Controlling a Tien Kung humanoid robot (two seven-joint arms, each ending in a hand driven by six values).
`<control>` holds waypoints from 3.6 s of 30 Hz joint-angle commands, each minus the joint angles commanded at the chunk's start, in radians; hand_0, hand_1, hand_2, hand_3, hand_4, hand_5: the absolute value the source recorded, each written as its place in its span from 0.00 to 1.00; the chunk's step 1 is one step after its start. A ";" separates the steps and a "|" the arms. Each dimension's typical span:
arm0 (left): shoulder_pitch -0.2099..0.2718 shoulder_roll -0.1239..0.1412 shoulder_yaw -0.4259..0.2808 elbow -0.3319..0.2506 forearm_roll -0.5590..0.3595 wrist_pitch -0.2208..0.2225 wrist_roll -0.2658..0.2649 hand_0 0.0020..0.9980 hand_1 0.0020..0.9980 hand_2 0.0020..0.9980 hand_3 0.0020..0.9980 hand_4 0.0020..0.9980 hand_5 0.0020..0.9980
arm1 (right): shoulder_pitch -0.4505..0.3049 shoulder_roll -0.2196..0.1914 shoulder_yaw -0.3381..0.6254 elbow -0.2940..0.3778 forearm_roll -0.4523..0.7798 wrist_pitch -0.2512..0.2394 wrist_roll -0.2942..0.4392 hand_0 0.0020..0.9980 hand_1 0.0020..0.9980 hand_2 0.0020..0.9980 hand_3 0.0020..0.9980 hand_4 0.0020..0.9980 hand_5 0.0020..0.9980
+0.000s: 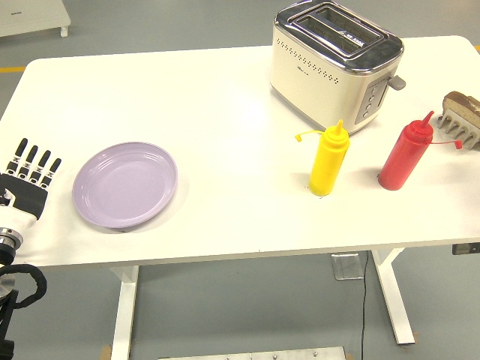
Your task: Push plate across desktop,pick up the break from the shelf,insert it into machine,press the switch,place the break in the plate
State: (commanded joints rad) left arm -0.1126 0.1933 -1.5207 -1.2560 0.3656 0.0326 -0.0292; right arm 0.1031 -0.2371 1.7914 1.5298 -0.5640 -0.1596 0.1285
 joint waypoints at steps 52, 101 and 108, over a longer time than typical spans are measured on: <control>-0.159 -0.076 0.364 0.099 -0.062 -0.032 0.024 0.91 0.95 1.00 0.90 0.62 1.00 | 0.143 -0.155 -0.278 -0.215 -1.558 0.052 -0.341 0.91 0.85 0.89 0.91 0.80 0.28; -0.214 -0.127 0.431 0.069 -0.073 -0.022 0.022 0.88 0.94 1.00 0.88 0.62 1.00 | 0.299 -0.196 -0.438 -0.390 -1.590 -0.099 -0.317 0.35 0.45 0.49 0.54 0.48 0.10; -0.172 -0.118 0.312 -0.019 -0.041 0.004 0.014 0.86 0.91 0.97 0.87 0.62 1.00 | 0.298 -0.205 -0.429 -0.351 -1.574 -0.163 -0.288 0.30 0.43 0.48 0.52 0.36 0.05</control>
State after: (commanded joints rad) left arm -0.2851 0.0749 -1.2085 -1.2752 0.3243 0.0370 -0.0147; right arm 0.4014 -0.4422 1.3620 1.1787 -2.1376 -0.3230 -0.1592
